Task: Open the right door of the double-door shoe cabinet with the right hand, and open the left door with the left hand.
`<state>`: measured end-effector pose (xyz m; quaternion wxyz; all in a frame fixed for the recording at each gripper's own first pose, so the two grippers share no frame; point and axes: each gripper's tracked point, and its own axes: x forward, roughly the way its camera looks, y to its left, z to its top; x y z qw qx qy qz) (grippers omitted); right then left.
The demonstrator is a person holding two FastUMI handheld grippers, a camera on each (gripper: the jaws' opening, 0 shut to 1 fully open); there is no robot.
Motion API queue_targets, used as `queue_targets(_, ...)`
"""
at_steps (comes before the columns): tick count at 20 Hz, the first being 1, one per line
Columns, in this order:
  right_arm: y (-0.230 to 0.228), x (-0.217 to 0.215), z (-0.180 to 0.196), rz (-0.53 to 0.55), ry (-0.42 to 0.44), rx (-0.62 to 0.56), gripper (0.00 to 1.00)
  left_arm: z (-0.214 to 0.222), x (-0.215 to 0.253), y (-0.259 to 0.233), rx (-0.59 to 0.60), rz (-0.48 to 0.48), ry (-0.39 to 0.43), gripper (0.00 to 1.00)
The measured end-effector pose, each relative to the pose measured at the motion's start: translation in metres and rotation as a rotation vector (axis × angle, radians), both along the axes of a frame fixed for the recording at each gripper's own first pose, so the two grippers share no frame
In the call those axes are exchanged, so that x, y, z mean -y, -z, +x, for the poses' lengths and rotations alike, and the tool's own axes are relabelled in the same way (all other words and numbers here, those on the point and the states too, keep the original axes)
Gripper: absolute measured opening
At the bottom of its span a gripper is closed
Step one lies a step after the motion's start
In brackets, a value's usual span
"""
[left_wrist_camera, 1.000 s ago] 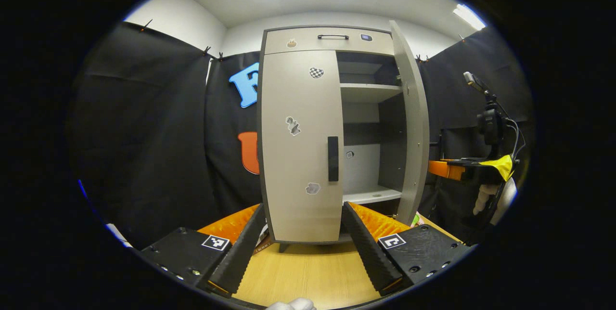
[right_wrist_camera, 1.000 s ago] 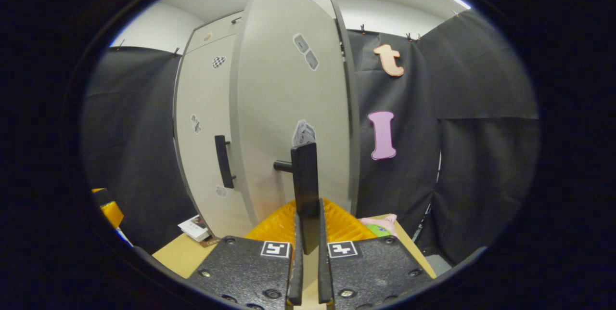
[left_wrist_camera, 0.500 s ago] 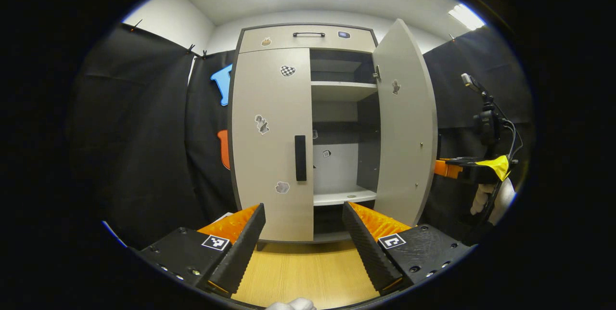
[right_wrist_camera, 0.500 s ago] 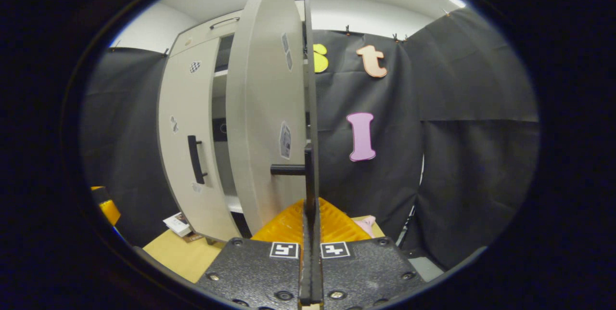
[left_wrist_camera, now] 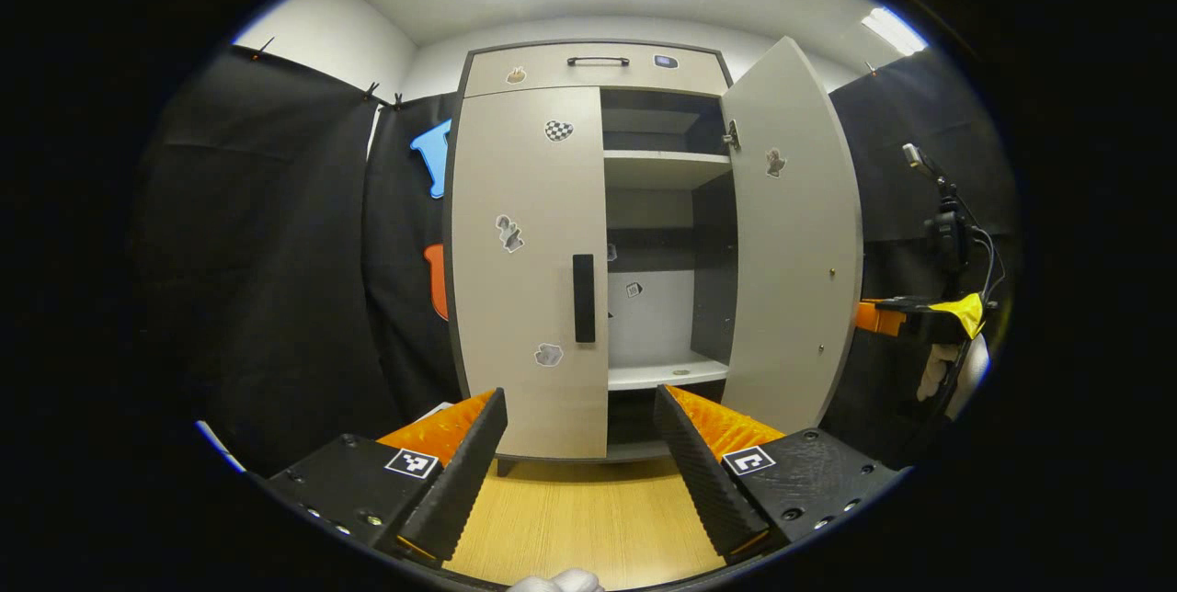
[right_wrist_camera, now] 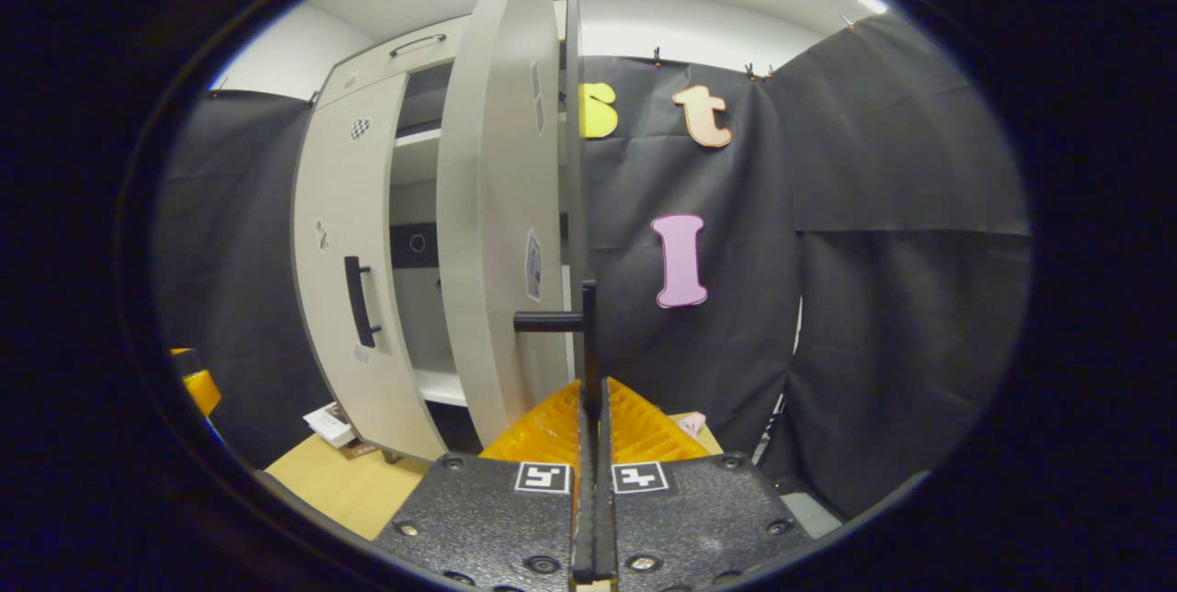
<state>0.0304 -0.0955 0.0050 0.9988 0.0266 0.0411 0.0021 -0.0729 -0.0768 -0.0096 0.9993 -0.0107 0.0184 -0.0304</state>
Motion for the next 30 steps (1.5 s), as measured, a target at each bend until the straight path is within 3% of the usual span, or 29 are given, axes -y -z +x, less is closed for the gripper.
queue_targets(2, 0.000, 0.000, 0.002, -0.015, 0.014, 0.002, 0.04, 0.001, -0.005, -0.001, 0.005, 0.000, -0.003, 1.00)
queue_targets(3, -0.001, 0.000, 0.002, -0.017, 0.015, 0.002, 0.04, 0.002, -0.008, -0.002, 0.008, 0.001, -0.006, 0.96)
queue_targets(6, 0.000, 0.009, -0.002, -0.022, 0.038, -0.007, 0.05, 0.010, -0.014, -0.001, 0.010, 0.003, 0.000, 0.96)
queue_targets(7, 0.000, 0.013, -0.004, -0.015, 0.051, -0.017, 0.16, 0.015, -0.017, 0.000, 0.015, 0.008, 0.002, 0.96)
queue_targets(9, -0.007, 0.020, -0.016, 0.011, 0.073, -0.017, 0.48, 0.023, -0.024, 0.003, 0.016, 0.016, 0.002, 0.96)
queue_targets(13, -0.028, 0.022, -0.050, -0.019, 0.143, 0.021, 0.72, 0.032, -0.035, 0.002, 0.014, 0.011, 0.006, 0.96)
queue_targets(17, -0.046, -0.003, -0.080, -0.047, 0.164, 0.080, 0.87, 0.039, -0.049, 0.004, 0.016, 0.004, -0.001, 0.96)
queue_targets(19, -0.052, -0.024, -0.087, -0.034, 0.132, 0.099, 0.91, 0.037, -0.056, 0.006, 0.013, 0.010, -0.015, 0.96)
queue_targets(30, -0.057, -0.105, -0.087, -0.046, -0.034, 0.124, 0.93, 0.022, -0.082, -0.001, 0.043, 0.025, -0.084, 0.96)
